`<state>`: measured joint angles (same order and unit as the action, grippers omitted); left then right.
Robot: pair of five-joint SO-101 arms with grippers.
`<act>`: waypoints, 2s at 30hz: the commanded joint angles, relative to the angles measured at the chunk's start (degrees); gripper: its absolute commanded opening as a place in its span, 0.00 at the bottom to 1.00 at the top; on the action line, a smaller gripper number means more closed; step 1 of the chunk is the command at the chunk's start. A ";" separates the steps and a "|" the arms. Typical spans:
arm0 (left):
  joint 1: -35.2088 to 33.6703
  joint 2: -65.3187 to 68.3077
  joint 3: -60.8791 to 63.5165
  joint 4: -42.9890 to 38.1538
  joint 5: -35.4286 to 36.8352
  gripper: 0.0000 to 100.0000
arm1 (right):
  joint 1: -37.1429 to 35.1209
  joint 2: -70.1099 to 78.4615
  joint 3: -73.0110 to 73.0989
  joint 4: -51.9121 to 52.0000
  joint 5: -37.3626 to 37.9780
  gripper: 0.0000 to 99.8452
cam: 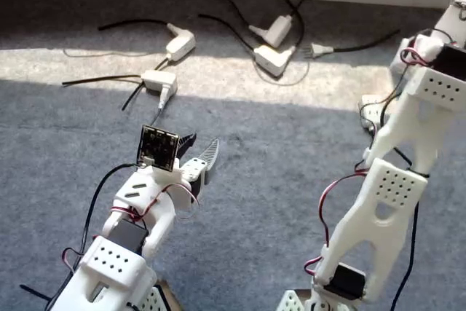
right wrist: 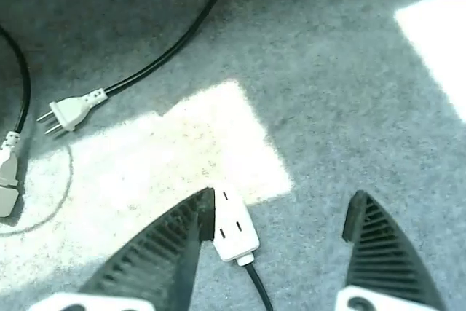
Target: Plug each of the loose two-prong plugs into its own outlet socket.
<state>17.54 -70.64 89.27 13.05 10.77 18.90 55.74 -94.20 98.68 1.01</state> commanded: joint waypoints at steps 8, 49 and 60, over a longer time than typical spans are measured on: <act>0.66 -0.84 -0.22 -0.97 -0.18 0.16 | -6.46 14.90 -6.46 1.01 -0.62 0.28; -2.07 -1.01 -1.54 -0.88 0.09 0.16 | -20.70 2.24 -6.29 2.77 -24.70 0.03; -3.65 -1.36 -1.71 -0.88 0.09 0.16 | -22.90 -26.07 25.36 2.68 -26.73 0.03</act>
<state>15.87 -71.16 89.63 13.05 10.86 -2.99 41.23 -83.12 98.86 -26.07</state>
